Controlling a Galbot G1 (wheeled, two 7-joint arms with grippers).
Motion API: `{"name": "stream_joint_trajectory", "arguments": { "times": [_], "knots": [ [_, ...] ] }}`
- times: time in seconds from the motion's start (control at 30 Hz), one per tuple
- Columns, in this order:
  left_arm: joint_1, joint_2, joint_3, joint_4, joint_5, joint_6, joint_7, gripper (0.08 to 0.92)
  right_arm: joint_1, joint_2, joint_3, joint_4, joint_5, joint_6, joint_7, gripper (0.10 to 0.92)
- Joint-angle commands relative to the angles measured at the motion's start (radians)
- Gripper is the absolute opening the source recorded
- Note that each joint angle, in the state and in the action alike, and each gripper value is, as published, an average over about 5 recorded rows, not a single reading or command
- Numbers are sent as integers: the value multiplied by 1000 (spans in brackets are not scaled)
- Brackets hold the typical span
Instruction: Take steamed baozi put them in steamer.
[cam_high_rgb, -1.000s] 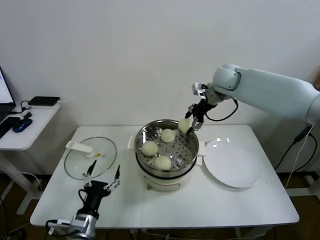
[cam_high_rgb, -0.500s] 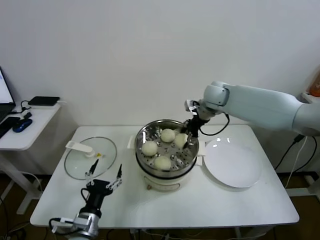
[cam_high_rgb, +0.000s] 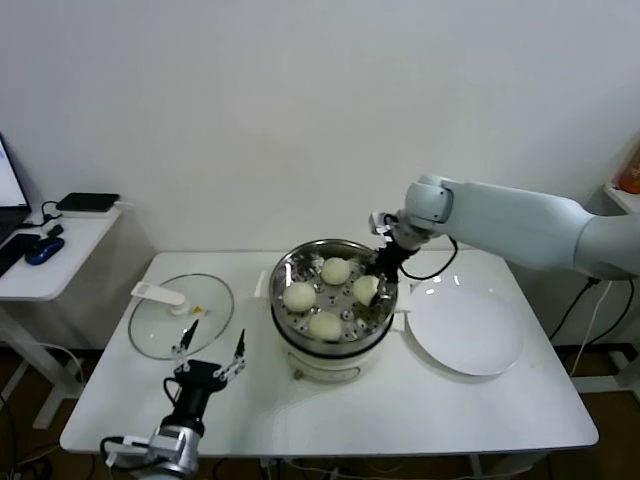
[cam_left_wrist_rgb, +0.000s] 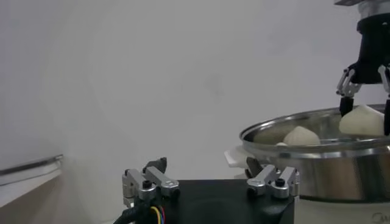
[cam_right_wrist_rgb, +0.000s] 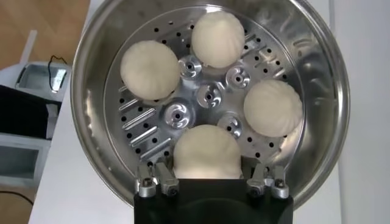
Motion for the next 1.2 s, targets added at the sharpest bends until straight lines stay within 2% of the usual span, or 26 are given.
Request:
{"name": "stream_joint_trajectory", "arguments": {
  "times": [0.03, 0.3, 0.57, 0.93, 1.2],
  "knots": [
    [0, 0, -1, 3, 1, -2, 0, 823, -20, 5, 7, -11, -30, 4, 3, 705],
    [4, -1, -3, 10, 1, -5, 0, 823, -33, 9, 19, -18, -34, 9, 8, 721],
    [4, 1, -4, 11, 0, -5, 0, 823, -29, 21, 25, -28, -17, 5, -6, 817],
    [1, 5, -3, 10, -2, -4, 0, 823, 38, 32, 10, -45, 29, 7, -54, 823],
    [5, 9, -6, 2, -4, -2, 1, 823, 169, -59, -55, 55, 127, 34, -60, 823]
  ]
}}
